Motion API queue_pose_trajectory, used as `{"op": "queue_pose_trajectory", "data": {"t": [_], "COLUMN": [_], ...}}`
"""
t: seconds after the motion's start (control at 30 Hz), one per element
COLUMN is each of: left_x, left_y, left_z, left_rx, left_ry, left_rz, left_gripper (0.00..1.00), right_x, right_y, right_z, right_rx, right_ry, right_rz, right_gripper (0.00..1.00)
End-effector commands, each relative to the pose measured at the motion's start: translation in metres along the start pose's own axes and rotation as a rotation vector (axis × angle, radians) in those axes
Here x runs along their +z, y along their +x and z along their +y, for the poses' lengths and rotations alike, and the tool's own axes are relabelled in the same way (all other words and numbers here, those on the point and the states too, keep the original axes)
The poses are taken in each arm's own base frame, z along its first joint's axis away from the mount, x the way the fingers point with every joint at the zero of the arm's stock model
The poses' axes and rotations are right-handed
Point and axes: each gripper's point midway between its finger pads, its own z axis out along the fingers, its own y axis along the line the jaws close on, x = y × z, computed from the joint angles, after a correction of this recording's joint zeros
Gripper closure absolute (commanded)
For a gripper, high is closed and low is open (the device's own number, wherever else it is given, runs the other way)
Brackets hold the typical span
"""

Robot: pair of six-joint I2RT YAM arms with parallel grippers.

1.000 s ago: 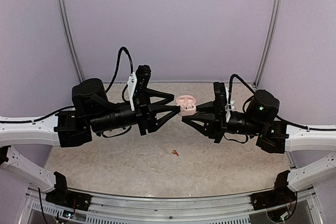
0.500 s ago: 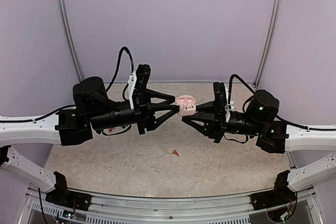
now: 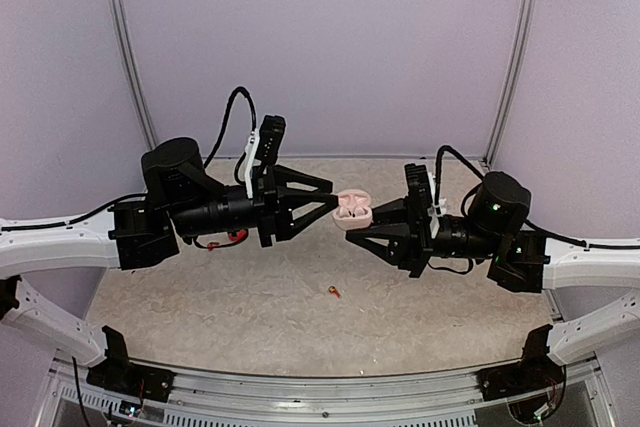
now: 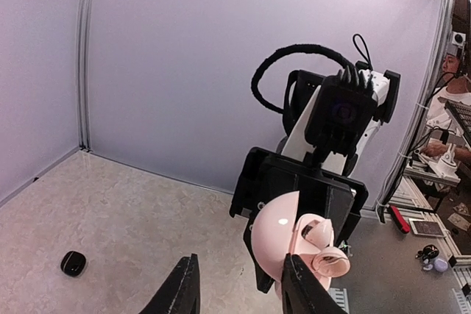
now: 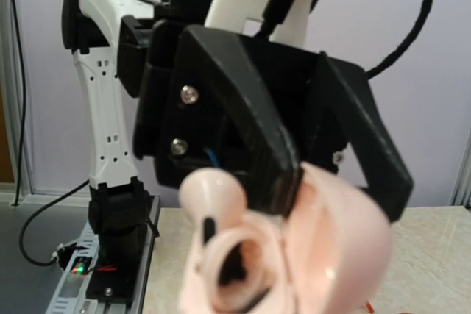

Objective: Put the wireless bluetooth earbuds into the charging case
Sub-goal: Adjust the left earbud in the left side groove of the charging case.

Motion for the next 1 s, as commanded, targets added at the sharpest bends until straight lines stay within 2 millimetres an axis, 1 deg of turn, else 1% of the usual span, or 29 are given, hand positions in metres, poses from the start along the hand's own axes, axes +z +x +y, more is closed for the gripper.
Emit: {"op": "queue_pose_trajectory", "data": {"t": [0.0, 0.13, 0.2, 0.33, 0.4, 0.53, 0.7, 0.8, 0.97], "left_x": [0.000, -0.006, -0.011, -0.024, -0.026, -0.023, -0.012, -0.005, -0.001], "left_y": [-0.009, -0.012, -0.016, -0.024, -0.024, -0.019, -0.016, -0.014, -0.016], "left_z": [0.009, 0.015, 0.017, 0.010, 0.003, -0.011, -0.028, -0.030, -0.030], "left_rx": [-0.038, -0.033, -0.018, 0.052, 0.089, 0.117, 0.141, 0.129, 0.119], "left_ry": [-0.019, -0.041, -0.056, -0.048, -0.033, 0.017, 0.069, 0.083, 0.087], "left_rz": [-0.009, -0.030, -0.052, -0.091, -0.086, -0.062, -0.032, -0.024, -0.033], "left_gripper": [0.61, 0.56, 0.51, 0.44, 0.41, 0.36, 0.33, 0.33, 0.35], "right_x": [-0.002, -0.003, -0.004, -0.007, -0.008, -0.007, -0.003, -0.002, 0.000], "right_y": [-0.015, -0.016, -0.015, -0.016, -0.015, -0.014, -0.012, -0.011, -0.010], "right_z": [0.012, 0.008, 0.004, -0.003, -0.006, -0.009, -0.009, -0.009, -0.007], "right_rx": [-0.028, -0.021, -0.017, -0.005, -0.002, 0.000, 0.005, 0.007, 0.009], "right_ry": [-0.056, -0.023, 0.000, 0.050, 0.069, 0.081, 0.071, 0.066, 0.054], "right_rz": [-0.040, -0.041, -0.038, -0.035, -0.034, -0.027, -0.016, -0.012, -0.010], "right_gripper": [1.00, 1.00, 1.00, 1.00, 1.00, 1.00, 1.00, 1.00, 1.00]}}
